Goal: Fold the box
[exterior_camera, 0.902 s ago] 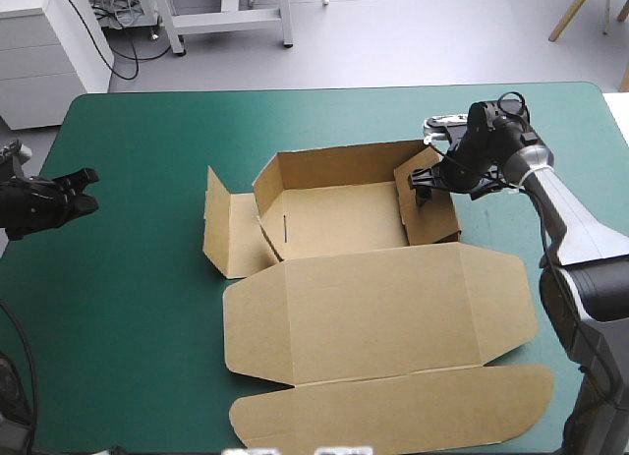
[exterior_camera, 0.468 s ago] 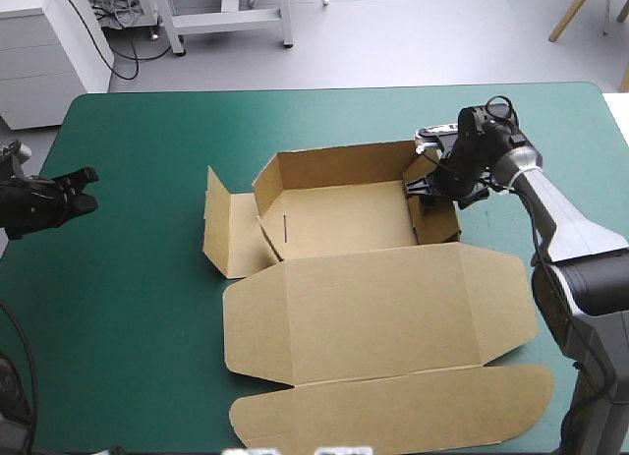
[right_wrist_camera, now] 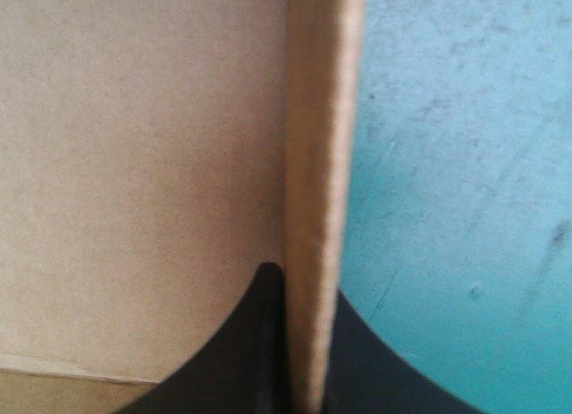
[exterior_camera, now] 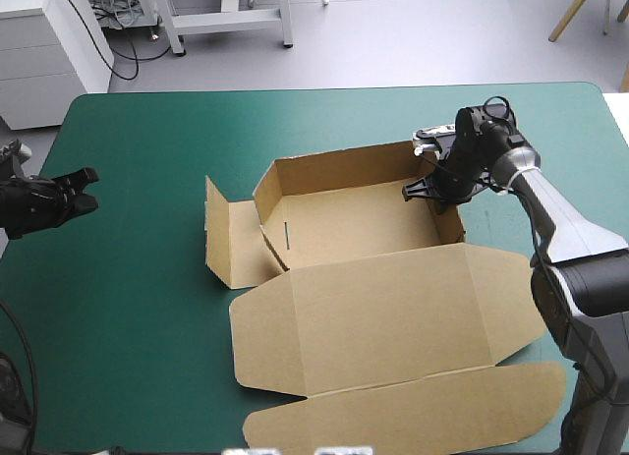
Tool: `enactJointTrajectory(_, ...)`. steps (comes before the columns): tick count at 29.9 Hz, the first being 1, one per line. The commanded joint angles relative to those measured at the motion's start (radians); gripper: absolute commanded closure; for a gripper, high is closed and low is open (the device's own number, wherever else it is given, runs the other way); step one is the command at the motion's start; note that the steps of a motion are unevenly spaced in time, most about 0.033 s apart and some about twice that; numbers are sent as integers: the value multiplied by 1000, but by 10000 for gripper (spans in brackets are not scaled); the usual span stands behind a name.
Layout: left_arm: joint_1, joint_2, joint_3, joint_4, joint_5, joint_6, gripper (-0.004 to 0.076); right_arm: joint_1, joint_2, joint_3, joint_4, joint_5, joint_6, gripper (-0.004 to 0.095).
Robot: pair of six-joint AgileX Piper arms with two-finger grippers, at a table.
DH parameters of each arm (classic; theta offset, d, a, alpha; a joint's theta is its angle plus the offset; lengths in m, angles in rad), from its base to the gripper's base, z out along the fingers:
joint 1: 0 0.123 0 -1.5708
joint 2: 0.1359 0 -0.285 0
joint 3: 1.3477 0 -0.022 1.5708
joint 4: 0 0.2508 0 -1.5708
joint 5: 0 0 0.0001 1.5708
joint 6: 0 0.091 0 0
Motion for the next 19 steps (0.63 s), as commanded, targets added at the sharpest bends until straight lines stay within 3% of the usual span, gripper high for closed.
enactJointTrajectory(1, 2, -41, -24, -47, -20, 57, 734, -4, -126, -47, 27, 4, -39, 918)
enactJointTrajectory(14, 2, -39, -24, -35, -31, 192, 723, -9, -404, -74, 39, -14, -39, 927)
enactJointTrajectory(19, 2, -38, -24, -34, -36, 192, 586, -9, -415, -105, 100, -34, -77, 927)
